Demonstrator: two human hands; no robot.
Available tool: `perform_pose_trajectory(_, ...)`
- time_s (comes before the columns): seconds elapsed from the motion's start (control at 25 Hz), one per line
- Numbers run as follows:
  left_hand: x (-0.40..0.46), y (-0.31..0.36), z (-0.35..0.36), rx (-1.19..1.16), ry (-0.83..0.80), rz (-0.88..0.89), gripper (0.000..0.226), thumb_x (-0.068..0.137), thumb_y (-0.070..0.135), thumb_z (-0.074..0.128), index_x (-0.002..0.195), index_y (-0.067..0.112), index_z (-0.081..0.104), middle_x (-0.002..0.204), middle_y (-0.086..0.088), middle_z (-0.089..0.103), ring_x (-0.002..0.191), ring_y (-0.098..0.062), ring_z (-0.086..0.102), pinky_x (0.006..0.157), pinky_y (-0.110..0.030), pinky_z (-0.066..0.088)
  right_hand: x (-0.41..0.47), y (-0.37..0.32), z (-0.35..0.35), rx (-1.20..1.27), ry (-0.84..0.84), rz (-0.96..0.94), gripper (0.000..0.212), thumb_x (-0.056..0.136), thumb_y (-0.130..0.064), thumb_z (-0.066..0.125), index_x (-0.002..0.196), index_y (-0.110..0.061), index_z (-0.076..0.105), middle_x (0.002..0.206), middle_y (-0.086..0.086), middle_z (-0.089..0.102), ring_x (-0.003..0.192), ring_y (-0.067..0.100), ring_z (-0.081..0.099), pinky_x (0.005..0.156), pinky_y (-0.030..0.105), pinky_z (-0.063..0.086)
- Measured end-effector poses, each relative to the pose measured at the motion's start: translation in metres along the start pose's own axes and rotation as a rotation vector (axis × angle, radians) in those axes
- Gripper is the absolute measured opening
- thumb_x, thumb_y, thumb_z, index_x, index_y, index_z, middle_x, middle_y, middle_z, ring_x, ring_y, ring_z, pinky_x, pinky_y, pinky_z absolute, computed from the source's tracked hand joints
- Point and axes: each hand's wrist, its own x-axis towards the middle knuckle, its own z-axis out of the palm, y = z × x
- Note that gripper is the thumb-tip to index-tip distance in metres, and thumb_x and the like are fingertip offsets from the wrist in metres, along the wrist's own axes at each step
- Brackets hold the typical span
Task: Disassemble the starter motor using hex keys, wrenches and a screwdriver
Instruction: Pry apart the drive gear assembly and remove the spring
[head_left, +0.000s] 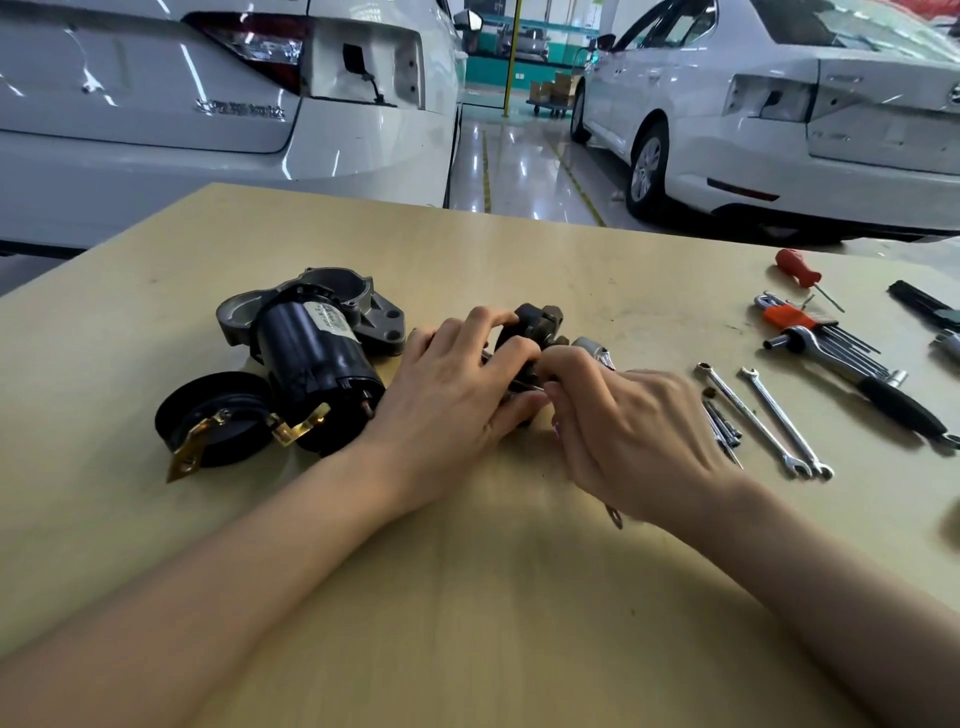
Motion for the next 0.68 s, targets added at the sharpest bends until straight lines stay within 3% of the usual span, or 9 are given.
perform_pose_trajectory(0.12, 0.0, -0.001, 0.0, -0.116, 0.092, 0.0, 0.037, 0.096, 0.045, 0.045, 0.12, 0.02, 0.058, 0.138, -0.007, 0.044, 0.123, -0.026, 0.045, 0.103, -0.044, 0.031, 0.0, 0.0, 0.005, 0.047, -0.071, 0.069, 0.033, 0.078, -0.003, 0.057, 0.104, -0.013, 0.039, 0.067, 0.0, 0.055, 0.038, 0.025, 0.041, 0.034, 0.027, 0.028)
perform_pose_trajectory(0.24, -0.002, -0.002, 0.004, -0.247, 0.158, 0.033, 0.027, 0.09, 0.036, 0.054, 0.104, 0.017, 0.067, 0.134, -0.008, 0.052, 0.123, -0.027, 0.049, 0.106, -0.053, 0.029, 0.002, -0.001, 0.001, 0.104, -0.129, 0.141, 0.014, 0.087, -0.011, 0.045, 0.1, -0.01, 0.044, 0.066, -0.009, 0.038, 0.038, 0.024, 0.039, 0.033, 0.03, 0.027)
perform_pose_trajectory(0.32, -0.001, -0.002, 0.005, -0.304, 0.187, 0.031, 0.023, 0.087, 0.034, 0.058, 0.096, 0.017, 0.07, 0.132, -0.007, 0.055, 0.122, -0.025, 0.052, 0.105, -0.058, 0.029, 0.002, -0.004, -0.001, 0.12, -0.149, 0.162, 0.016, 0.09, -0.017, 0.04, 0.098, -0.007, 0.049, 0.069, -0.013, 0.033, 0.04, 0.02, 0.032, 0.036, 0.029, 0.026)
perform_pose_trajectory(0.44, 0.001, -0.002, 0.007, -0.346, 0.215, 0.019, 0.019, 0.084, 0.035, 0.061, 0.09, 0.02, 0.071, 0.129, -0.005, 0.058, 0.121, -0.022, 0.053, 0.104, -0.057, 0.03, 0.001, 0.0, -0.01, 0.161, -0.134, 0.236, 0.024, 0.091, -0.029, 0.041, 0.1, -0.009, 0.05, 0.071, -0.012, 0.042, 0.05, 0.018, 0.04, 0.045, 0.029, 0.029)
perform_pose_trajectory(0.56, 0.002, -0.003, 0.007, -0.375, 0.219, 0.015, 0.016, 0.083, 0.035, 0.062, 0.087, 0.022, 0.071, 0.126, -0.003, 0.06, 0.123, -0.018, 0.052, 0.104, -0.055, 0.031, -0.01, 0.015, -0.026, 0.222, -0.04, 0.459, 0.029, 0.087, -0.039, 0.051, 0.08, -0.011, 0.057, 0.057, -0.012, 0.046, 0.048, 0.01, 0.04, 0.047, 0.019, 0.029)
perform_pose_trajectory(0.68, 0.002, -0.005, 0.009, -0.374, 0.234, 0.022, 0.015, 0.082, 0.033, 0.065, 0.086, 0.021, 0.071, 0.125, -0.004, 0.061, 0.121, -0.02, 0.053, 0.103, -0.055, 0.033, -0.017, 0.024, -0.038, 0.651, -0.189, 0.8, 0.039, 0.084, -0.035, 0.067, 0.057, -0.008, 0.064, 0.038, -0.004, 0.047, 0.034, 0.005, 0.032, 0.038, 0.011, 0.024)
